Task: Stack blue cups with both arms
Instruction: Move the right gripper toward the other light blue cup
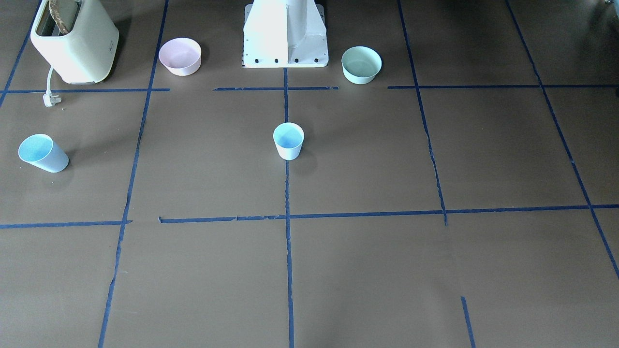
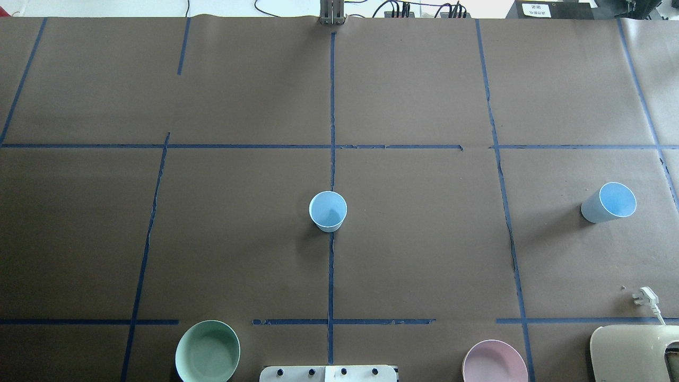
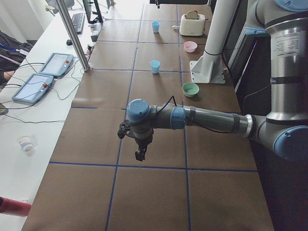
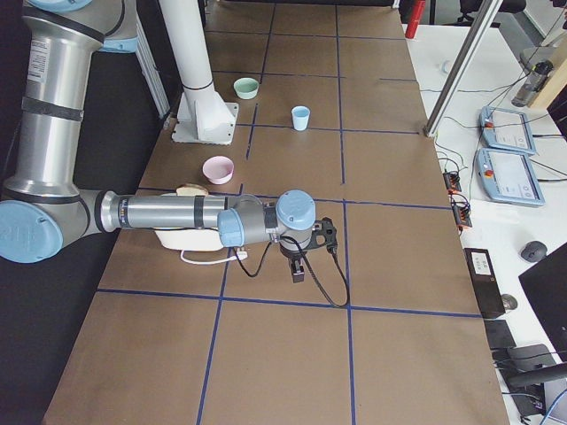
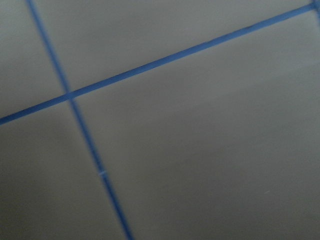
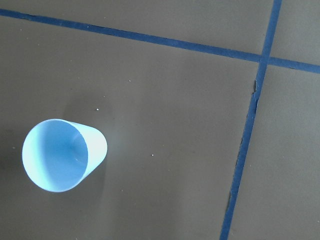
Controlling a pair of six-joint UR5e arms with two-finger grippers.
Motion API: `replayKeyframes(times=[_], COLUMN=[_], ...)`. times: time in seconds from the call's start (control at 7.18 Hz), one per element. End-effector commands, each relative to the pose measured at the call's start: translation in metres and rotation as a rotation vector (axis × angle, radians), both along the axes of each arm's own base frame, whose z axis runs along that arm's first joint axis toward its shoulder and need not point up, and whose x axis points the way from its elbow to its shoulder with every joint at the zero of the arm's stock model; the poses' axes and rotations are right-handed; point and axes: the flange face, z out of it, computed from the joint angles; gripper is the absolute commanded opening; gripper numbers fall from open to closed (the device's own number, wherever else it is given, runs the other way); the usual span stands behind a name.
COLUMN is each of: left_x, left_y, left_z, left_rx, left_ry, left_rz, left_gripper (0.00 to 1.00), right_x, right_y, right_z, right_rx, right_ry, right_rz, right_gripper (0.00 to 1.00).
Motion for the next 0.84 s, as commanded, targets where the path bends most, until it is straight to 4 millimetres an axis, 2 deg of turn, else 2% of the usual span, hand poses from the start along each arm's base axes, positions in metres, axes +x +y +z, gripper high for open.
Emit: replayKeyframes(times=[0.0,0.14,0.42,0.56,0.7], left_x=[-0.032,-0.032,-0.032,-0.032,-0.032], left_y=[0.026,0.024,0.025,0.025,0.025], left_z=[0.035,0.031,0.031,0.030,0.030], left_rx=[-0.040,-0.043,-0.047,-0.046,-0.046], left_ry=[0.057,0.058,0.060,0.059,0.059], left_rz=[-0.061,-0.075,-0.078,-0.078,-0.078], left_gripper=[1.00,1.00,1.00,1.00,1.00], right_x=[-0.043,-0.053,-0.090,-0.113,-0.124], right_y=[-0.001,-0.003,-0.002,-0.010,-0.011], right_z=[-0.037,-0.039,-0.026,-0.028,-0.024], right_rx=[-0.102,-0.063,-0.062,-0.054,-0.057], right_ry=[0.011,0.018,0.025,0.063,0.076], right_rz=[0.073,0.117,0.132,0.159,0.148], right_gripper=[1.00,1.00,1.00,1.00,1.00])
